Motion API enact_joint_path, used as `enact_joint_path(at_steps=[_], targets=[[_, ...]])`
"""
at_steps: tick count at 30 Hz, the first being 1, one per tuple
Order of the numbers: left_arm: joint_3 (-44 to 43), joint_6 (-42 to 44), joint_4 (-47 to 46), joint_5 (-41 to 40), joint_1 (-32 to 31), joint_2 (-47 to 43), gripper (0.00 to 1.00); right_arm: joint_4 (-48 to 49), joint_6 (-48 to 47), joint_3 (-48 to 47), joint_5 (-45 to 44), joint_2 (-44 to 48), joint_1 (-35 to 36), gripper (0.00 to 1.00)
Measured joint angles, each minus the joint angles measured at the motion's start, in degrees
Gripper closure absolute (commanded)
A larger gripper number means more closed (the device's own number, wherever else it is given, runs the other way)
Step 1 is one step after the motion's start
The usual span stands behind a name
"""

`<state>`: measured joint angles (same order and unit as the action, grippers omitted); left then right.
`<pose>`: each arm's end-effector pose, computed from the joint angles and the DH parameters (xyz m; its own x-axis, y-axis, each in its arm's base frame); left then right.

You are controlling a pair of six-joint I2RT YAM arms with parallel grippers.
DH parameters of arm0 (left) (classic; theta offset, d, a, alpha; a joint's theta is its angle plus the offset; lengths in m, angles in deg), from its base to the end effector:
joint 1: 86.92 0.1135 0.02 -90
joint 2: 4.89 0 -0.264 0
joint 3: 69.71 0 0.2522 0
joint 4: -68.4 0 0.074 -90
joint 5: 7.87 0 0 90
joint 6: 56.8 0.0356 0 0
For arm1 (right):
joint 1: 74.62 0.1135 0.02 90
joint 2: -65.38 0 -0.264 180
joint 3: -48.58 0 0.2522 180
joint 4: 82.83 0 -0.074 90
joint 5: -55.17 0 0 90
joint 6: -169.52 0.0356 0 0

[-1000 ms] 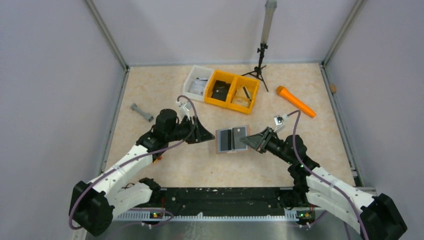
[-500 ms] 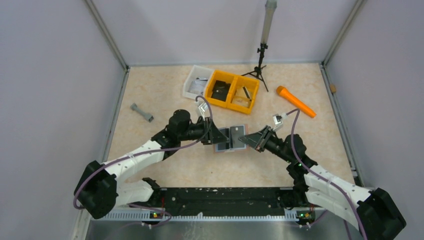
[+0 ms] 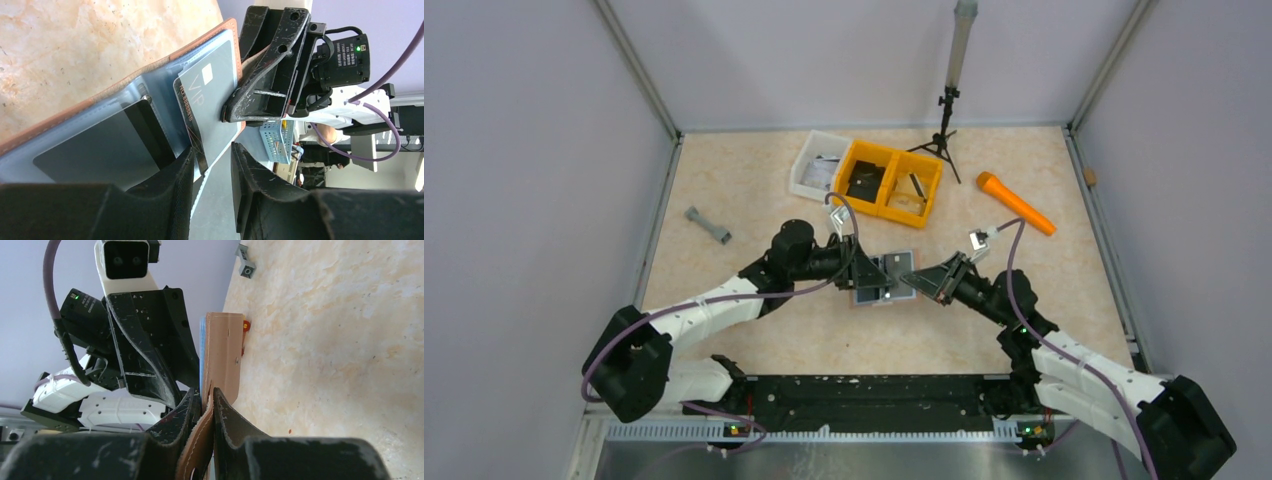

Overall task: Take the credit cards out of the card holder
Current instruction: Remove the credit card from the card holder.

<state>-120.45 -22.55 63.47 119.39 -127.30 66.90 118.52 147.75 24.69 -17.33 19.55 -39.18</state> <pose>0.1926 -0.1921 0.2453 -0.9115 -0.0884 -0.4017 0.3647 0.2778 -0.8887 0.1388 0.1119 0.2075 -0.7442 0.5575 -0.3680 -0.2882 0.2291 0.9298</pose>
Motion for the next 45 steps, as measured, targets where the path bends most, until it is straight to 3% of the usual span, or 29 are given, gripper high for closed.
enact_joint_path(at_steps=[8,14,17,20,22,24,29,45], targets=[[0.1,-0.7,-1.9,0.5,0.2,0.0,0.76,1.5,2.2,0.0,0.5,0.0,0.0,1.0],[2.2,-3.6,-8.3,1.5,1.1,-0.1,0.99,5.5,5.1,0.9,0.8,-0.1,-0.1,1.0],[4.3,-5.7,-12.4,2.2,1.6,-0.5,1.0,6.2,6.1,1.3,1.3,-0.2,-0.1,0.84],[5.1,-6.9,-14.6,2.8,2.0,-1.5,1.0,8.3,7.4,1.8,1.8,-0.3,-0.1,0.62],[5.4,-7.4,-15.3,2.8,2.4,-2.1,1.0,10.8,8.4,2.6,1.8,-0.3,-0.1,0.59],[6.0,-7.9,-16.0,2.8,3.1,-2.6,1.0,13.2,9.0,3.4,1.7,-0.3,-0.1,0.65],[7.5,-9.6,-18.0,3.2,3.8,-2.8,1.0,15.6,9.9,4.7,1.4,-0.3,-0.1,0.94],[9.2,-12.7,-22.4,5.9,6.3,-2.8,1.0,12.3,9.2,5.0,-0.2,3.3,-0.1,1.0]])
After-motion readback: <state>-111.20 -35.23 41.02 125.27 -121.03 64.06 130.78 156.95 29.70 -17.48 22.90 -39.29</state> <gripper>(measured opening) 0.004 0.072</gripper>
